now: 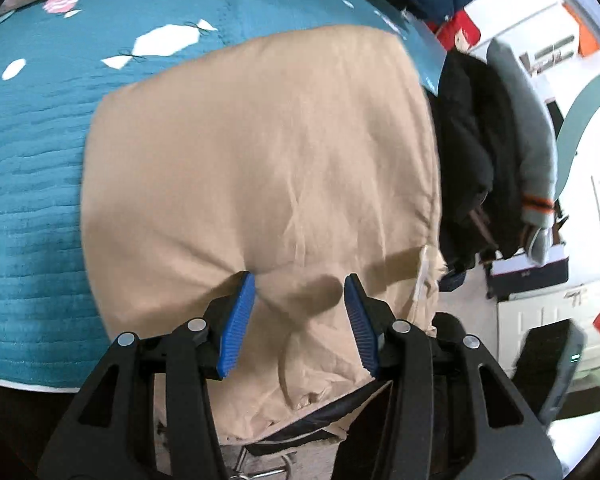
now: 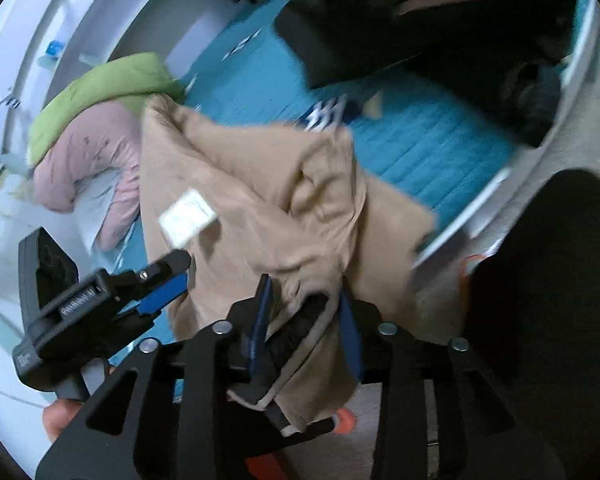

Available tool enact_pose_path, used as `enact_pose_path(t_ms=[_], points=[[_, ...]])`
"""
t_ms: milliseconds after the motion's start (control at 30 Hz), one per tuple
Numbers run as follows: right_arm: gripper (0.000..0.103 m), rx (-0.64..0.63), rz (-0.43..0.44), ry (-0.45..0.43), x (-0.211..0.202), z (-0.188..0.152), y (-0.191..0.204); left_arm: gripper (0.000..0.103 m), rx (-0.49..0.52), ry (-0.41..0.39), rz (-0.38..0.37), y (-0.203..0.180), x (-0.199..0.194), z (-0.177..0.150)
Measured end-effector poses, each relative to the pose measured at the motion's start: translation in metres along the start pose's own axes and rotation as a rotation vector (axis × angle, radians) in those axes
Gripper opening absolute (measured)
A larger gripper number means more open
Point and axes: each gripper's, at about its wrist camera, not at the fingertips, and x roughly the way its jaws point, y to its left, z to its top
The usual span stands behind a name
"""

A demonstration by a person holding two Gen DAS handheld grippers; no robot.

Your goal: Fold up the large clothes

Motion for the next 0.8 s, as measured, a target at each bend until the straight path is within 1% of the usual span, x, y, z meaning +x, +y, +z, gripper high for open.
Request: enact_pose_path(t_ms=[33, 67, 100, 133, 200, 233, 267, 300, 367, 400, 433, 500, 567, 633, 700, 733, 800], points=[[0.042, -0.013, -0.012, -0.021, -0.008, 0.001, -0.004, 0.051, 0.002, 0.006, 0.0, -0.001, 0.004, -0.001], [0.044, -0.047, -0.038, -0.056, -0.017, 0.006, -0.002, 0.054, 0.003, 0.013, 0.0, -0.001, 0.008, 0.001], [0.048, -0.084, -0.058, -0.084, -0.024, 0.012, 0.0, 0.055, 0.009, 0.015, 0.004, -0.003, 0.01, 0.003], [0.051, -0.112, -0.059, -0.097, -0.028, 0.015, 0.002, 0.056, 0.018, 0.019, 0.012, -0.005, 0.014, 0.005], [0.053, -0.196, -0.066, -0.108, -0.031, 0.026, 0.014, 0.058, 0.032, 0.022, 0.013, -0.012, 0.016, 0.0], [0.058, -0.244, -0.074, -0.095, -0.028, 0.03, 0.021, 0.058, 0.036, 0.025, 0.016, -0.011, 0.016, 0.001], [0.06, -0.287, -0.077, -0.063, -0.021, 0.035, 0.026, 0.058, 0.039, 0.024, 0.016, -0.013, 0.013, -0.001], [0.06, -0.327, -0.072, -0.023, -0.011, 0.041, 0.033, 0.058, 0.041, 0.022, 0.013, -0.013, 0.011, -0.001], [0.06, -0.364, -0.047, -0.023, -0.001, 0.048, 0.043, 0.058, 0.037, 0.01, -0.007, -0.01, 0.007, -0.003], [0.06, -0.396, -0.042, 0.011, 0.01, 0.051, 0.048, 0.058, 0.033, 0.002, -0.021, -0.008, 0.004, -0.004], [0.06, -0.42, -0.064, 0.035, 0.021, 0.054, 0.051, 0.058, 0.026, -0.009, -0.036, -0.006, 0.001, -0.005], [0.061, -0.486, -0.167, 0.063, 0.046, 0.059, 0.052, 0.058, 0.013, -0.025, -0.058, -0.004, -0.006, -0.006], [0.065, -0.476, -0.189, 0.133, 0.066, 0.064, 0.044, 0.06, -0.005, -0.052, -0.079, 0.001, -0.018, -0.009], [0.073, -0.47, -0.209, 0.179, 0.081, 0.07, 0.035, 0.061, -0.021, -0.08, -0.077, 0.008, -0.03, -0.012], [0.077, -0.46, -0.228, 0.207, 0.09, 0.075, 0.022, 0.071, -0.059, -0.117, -0.055, 0.024, -0.046, -0.018], [0.078, -0.437, -0.219, 0.225, 0.095, 0.079, 0.015, 0.073, -0.098, -0.138, -0.027, 0.038, -0.053, -0.022], [0.083, -0.35, -0.179, 0.273, 0.104, 0.088, -0.005, 0.073, -0.147, -0.136, -0.003, 0.059, -0.057, -0.026]])
